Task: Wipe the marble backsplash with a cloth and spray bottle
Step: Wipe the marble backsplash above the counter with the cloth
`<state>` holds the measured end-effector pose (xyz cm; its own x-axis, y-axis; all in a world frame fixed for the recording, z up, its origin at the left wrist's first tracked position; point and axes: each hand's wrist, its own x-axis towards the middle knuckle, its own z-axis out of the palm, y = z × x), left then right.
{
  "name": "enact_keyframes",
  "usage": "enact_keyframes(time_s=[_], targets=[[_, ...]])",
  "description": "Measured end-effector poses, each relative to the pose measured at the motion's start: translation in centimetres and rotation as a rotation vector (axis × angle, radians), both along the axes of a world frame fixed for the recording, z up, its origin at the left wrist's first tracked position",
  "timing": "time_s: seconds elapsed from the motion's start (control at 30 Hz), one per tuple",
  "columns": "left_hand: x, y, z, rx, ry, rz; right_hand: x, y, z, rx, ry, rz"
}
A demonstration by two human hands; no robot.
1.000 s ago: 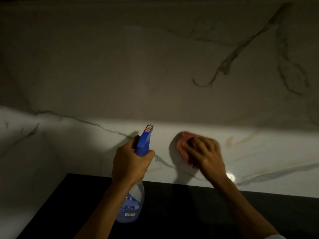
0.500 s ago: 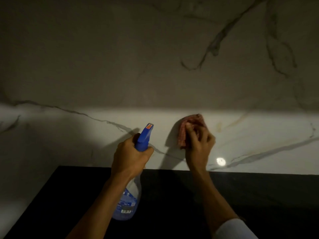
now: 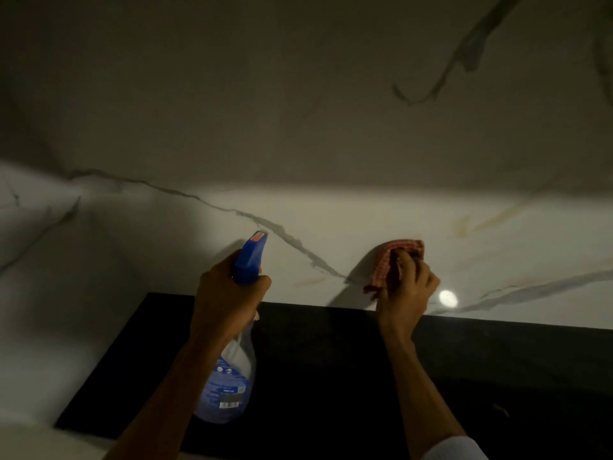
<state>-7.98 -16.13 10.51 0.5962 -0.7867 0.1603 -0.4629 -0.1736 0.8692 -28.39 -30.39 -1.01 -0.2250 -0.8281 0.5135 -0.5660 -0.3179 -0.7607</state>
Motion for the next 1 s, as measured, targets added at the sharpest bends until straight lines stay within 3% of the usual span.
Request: enact_keyframes(time_s=[0.1, 0.17, 0.37, 0.43, 0.5, 0.67, 0.73, 0.87, 1.0], targets=[[1.1, 1.2, -0.1, 0.024, -0.028, 0.036, 2.7, 0.3, -0.3, 0.061, -0.108, -0.02], [1.7, 1.6, -0.5, 0.061, -0.028, 0.037, 4.9, 1.0, -1.1, 0.096, -0.068, 0.044], [3.5, 2.3, -2.3, 0.112, 0.02, 0.006, 10.9, 2.9, -3.3, 0.162, 0.526, 0.459], [4.8, 2.6, -2.4, 0.106, 0.027, 0.051, 11.0, 2.5, -3.7, 0.148, 0.653, 0.507], [6.3, 3.2, -2.5, 0.072, 0.083, 0.09, 10.3, 2.5, -3.9, 0.139, 0.6, 0.446], [9.6, 4.8, -2.4, 0.012, 0.088, 0.167, 9.0, 3.0, -3.5, 0.195, -0.016, 0.106], [10.9, 5.1, -2.6, -0.016, 0.05, 0.209, 9.6, 3.1, -3.3, 0.196, -0.109, 0.03], [12.5, 5.8, -3.1, -0.023, 0.03, 0.248, 12.7, 3.9, -4.0, 0.276, -0.02, 0.127], [12.8, 6.1, -3.3, -0.002, 0.027, 0.216, 16.4, 4.8, -5.2, 0.292, 0.388, 0.386]])
